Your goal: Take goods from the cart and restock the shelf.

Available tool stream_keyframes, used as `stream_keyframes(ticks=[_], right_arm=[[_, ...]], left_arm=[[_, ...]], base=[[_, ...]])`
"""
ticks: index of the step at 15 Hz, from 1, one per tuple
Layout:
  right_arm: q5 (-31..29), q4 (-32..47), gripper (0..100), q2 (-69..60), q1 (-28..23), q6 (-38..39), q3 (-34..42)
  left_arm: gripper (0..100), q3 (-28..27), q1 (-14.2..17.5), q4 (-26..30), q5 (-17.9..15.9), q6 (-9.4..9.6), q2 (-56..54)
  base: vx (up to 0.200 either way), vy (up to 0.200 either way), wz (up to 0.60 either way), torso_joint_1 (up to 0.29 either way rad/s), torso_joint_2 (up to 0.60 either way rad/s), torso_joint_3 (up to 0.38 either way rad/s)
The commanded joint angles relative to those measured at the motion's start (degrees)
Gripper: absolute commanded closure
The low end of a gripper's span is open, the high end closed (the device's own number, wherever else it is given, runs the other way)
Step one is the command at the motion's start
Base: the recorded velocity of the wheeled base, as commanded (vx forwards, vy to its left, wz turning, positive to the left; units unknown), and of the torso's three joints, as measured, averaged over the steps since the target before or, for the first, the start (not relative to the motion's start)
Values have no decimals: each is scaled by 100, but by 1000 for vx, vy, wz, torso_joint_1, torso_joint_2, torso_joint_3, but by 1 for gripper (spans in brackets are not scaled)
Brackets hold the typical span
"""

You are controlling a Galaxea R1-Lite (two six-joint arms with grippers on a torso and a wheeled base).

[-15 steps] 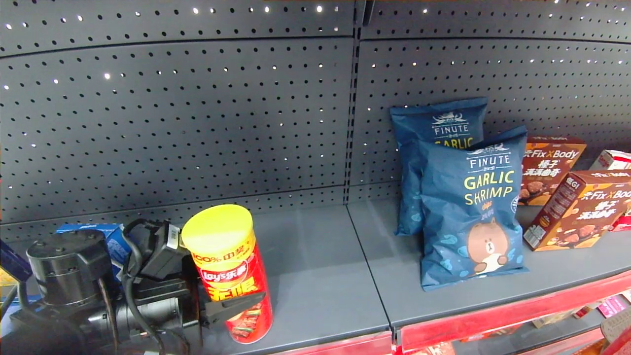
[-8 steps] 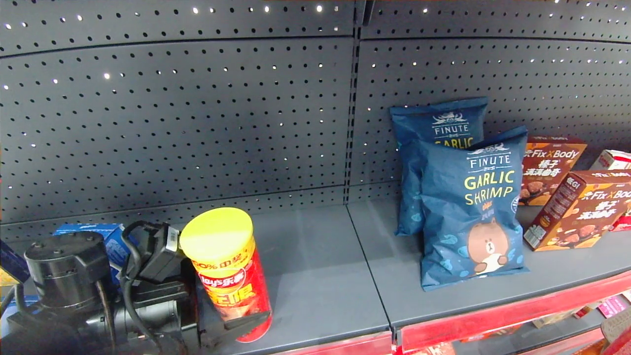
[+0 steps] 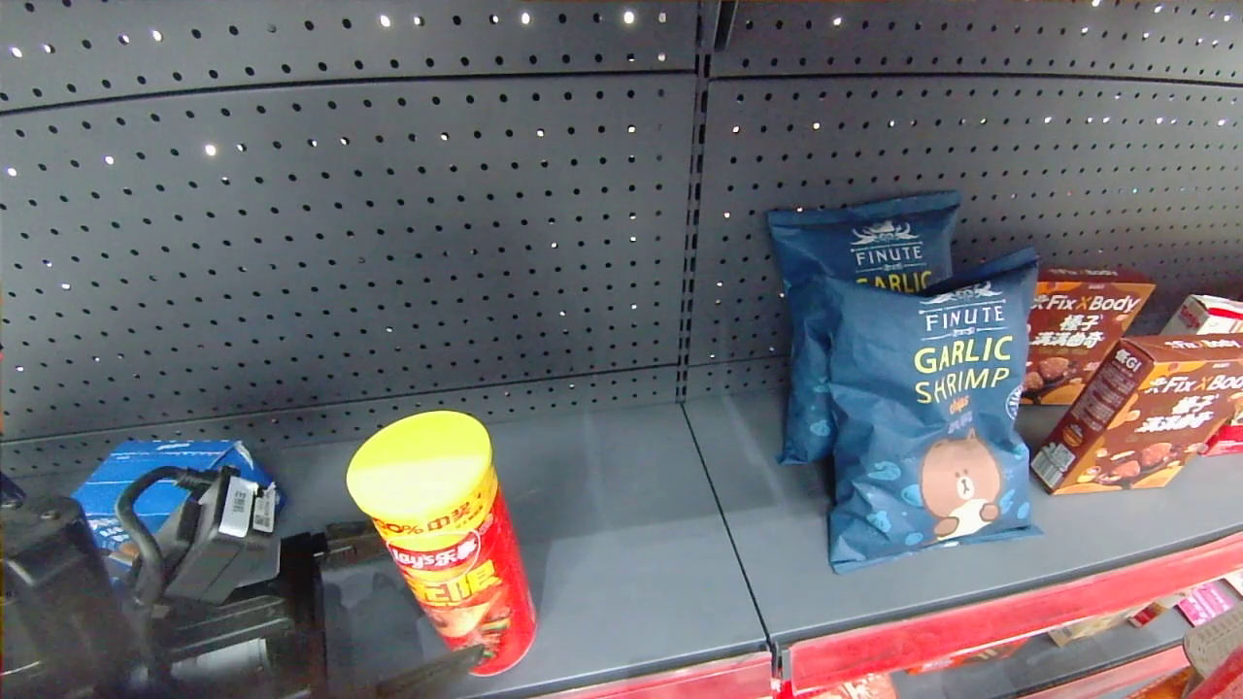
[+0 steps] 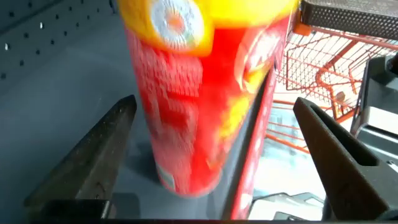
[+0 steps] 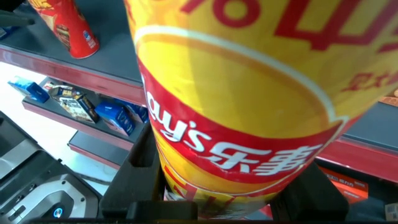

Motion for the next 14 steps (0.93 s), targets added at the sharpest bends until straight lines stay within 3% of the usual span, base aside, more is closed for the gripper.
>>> stream_keyframes(ticks=[1, 3, 5, 7, 8, 9, 12, 14], right_arm=[[2, 1, 100, -2, -5, -3, -16], [11, 1, 100, -2, -58, -3, -16], [11, 1, 100, -2, -110, -3, -16], [11, 1, 100, -2, -128, -3, -16], [2, 1, 100, -2, -128, -3, -7], [2, 1, 100, -2, -154, -12, -16], [11, -7, 100, -73, -392, -12, -77], [11, -7, 100, -169, -444, -21, -130]], left_arm=[[0, 270, 144, -8, 0, 1, -401], [0, 270, 320, -8, 9, -25, -674], [0, 138, 513, 0, 9, -385, -1184], [0, 15, 566, 27, 26, -913, -1834], [0, 15, 610, 27, 26, -965, -1948], [0, 33, 962, 106, 26, -1106, -2440], [0, 24, 1673, 1117, 18, -1185, -3530], [0, -29, 1972, 2180, 44, -1528, -4620]], base=[[0, 0, 0, 0, 0, 0], [0, 0, 0, 0, 0, 0], [0, 0, 0, 0, 0, 0], [0, 0, 0, 0, 0, 0], [0, 0, 0, 0, 0, 0], [0, 0, 0, 0, 0, 0], [0, 0, 0, 0, 0, 0], [0, 0, 0, 0, 0, 0]])
